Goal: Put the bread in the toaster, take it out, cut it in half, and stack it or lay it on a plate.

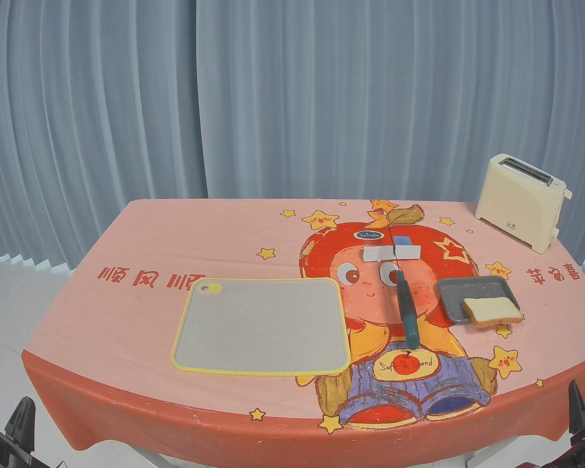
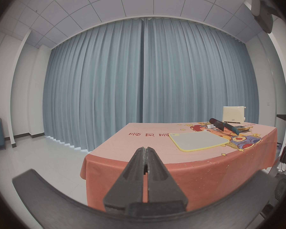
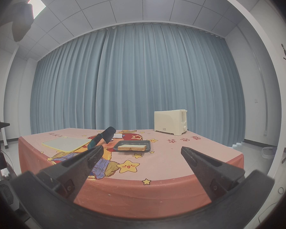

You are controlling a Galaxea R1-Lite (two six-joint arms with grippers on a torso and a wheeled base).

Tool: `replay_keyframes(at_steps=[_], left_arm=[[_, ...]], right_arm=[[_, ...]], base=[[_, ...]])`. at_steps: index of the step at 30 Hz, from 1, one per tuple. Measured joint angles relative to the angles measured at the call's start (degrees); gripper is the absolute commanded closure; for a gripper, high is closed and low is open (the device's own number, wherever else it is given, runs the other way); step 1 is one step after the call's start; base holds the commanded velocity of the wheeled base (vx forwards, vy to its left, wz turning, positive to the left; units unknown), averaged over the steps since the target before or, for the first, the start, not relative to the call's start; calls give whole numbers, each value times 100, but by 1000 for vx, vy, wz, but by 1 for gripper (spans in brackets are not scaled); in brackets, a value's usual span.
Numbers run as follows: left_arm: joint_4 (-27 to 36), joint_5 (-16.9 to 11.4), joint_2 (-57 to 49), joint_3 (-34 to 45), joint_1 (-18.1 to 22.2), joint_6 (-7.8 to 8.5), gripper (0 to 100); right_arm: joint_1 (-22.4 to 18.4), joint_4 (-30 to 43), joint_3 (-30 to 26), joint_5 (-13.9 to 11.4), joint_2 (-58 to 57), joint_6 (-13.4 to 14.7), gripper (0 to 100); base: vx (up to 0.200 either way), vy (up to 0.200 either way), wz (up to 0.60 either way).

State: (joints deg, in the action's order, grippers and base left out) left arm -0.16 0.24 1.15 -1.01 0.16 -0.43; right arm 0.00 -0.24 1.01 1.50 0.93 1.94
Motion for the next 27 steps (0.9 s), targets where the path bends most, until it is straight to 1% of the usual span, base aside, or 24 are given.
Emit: replay_keyframes(at_steps=[7, 27], left_arm=[[0, -2, 0, 0, 0, 0, 100], [0, -2, 0, 0, 0, 0, 100]], right_arm=[[0, 2, 0, -6, 0, -96, 0], [0, -7, -2, -16, 0, -134, 0]], base=[[0, 0, 0], [0, 0, 0]])
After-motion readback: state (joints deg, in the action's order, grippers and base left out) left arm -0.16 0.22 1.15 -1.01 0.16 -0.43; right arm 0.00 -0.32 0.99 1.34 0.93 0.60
